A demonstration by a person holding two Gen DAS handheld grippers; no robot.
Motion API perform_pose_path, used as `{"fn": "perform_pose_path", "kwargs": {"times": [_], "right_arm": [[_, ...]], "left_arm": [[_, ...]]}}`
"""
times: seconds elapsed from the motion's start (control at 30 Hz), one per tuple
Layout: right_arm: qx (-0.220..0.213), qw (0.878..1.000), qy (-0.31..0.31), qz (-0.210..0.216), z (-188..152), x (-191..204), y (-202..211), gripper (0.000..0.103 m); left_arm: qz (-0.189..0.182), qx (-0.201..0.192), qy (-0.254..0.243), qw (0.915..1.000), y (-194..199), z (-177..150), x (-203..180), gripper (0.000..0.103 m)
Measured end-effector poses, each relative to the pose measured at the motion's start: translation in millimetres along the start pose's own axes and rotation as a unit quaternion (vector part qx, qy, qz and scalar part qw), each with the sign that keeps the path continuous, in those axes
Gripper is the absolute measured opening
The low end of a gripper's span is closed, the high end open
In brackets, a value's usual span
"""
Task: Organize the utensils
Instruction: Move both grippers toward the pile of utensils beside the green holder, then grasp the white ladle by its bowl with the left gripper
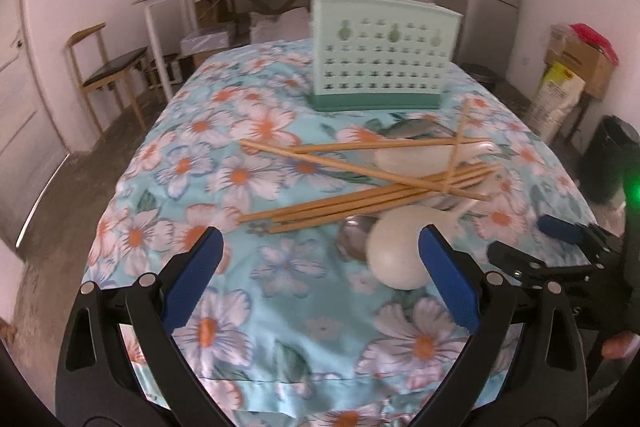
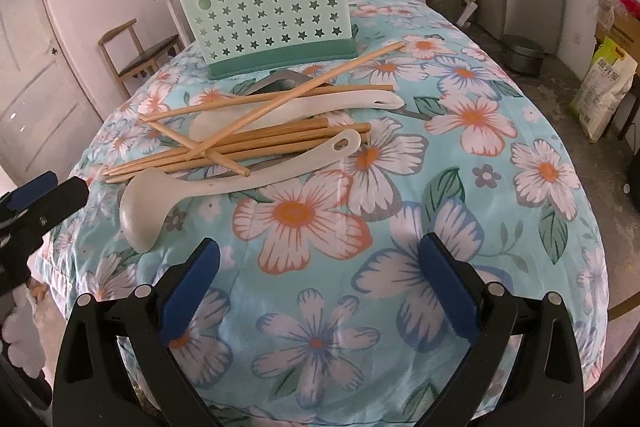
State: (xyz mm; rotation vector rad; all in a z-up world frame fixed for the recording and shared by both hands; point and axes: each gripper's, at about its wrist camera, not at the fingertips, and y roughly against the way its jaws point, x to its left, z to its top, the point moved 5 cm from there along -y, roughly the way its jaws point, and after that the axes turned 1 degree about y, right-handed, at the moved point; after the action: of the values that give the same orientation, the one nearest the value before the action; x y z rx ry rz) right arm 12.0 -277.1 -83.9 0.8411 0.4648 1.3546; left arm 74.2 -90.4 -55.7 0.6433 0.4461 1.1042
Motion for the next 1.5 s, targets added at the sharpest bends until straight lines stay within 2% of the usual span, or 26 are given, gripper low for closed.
{"fn": "perform_pose_path", "kwargs": {"times": [0.1,0.17,0.47,0.77,0.87,1.0,1.1,1.17,1.23,1.37,1.5], "right_arm": [[-0.001,1.000,-0.002,0.007,0,-2,1,0.097],[-0.003,1.000,-0.004,0.013,0,-2,1,0.097],[-0.006,1.000,-0.012,0.025,0,-4,2,0.097],[-0.005,1.000,-0.012,0.022,1,-4,1,0.097],[-0.004,1.000,-0.012,0.020,1,-4,1,0.097],[-0.003,1.000,-0.010,0.015,0,-3,0,0.097],[-0.001,1.000,-0.008,0.010,0,-3,0,0.097],[-0.001,1.000,-0.008,0.008,1,-3,-1,0.097],[0.000,1.000,-0.007,0.005,1,-2,-1,0.097],[0.000,1.000,-0.007,0.002,1,-1,-2,0.097],[0.001,1.000,-0.005,0.000,1,-1,-2,0.097]], "left_arm": [[-0.017,0.005,-0.010,0.9998,0,-1,-9,0.091],[-0.033,0.011,-0.011,0.9994,-1,-3,-13,0.080],[-0.078,0.035,0.003,0.9964,-6,-11,-16,0.067],[-0.133,0.058,0.050,0.9882,-9,-21,-6,0.052],[-0.164,0.072,0.081,0.9805,-12,-26,-1,0.049],[-0.215,0.094,0.151,0.9601,-23,-33,9,0.046],[-0.258,0.106,0.215,0.9360,-34,-38,19,0.044],[-0.290,0.109,0.254,0.9162,-39,-38,24,0.044],[-0.307,0.109,0.283,0.9022,-44,-36,28,0.044],[-0.312,0.106,0.270,0.9048,-45,-32,22,0.044],[-0.327,0.106,0.274,0.8981,-51,-27,16,0.044]]}}
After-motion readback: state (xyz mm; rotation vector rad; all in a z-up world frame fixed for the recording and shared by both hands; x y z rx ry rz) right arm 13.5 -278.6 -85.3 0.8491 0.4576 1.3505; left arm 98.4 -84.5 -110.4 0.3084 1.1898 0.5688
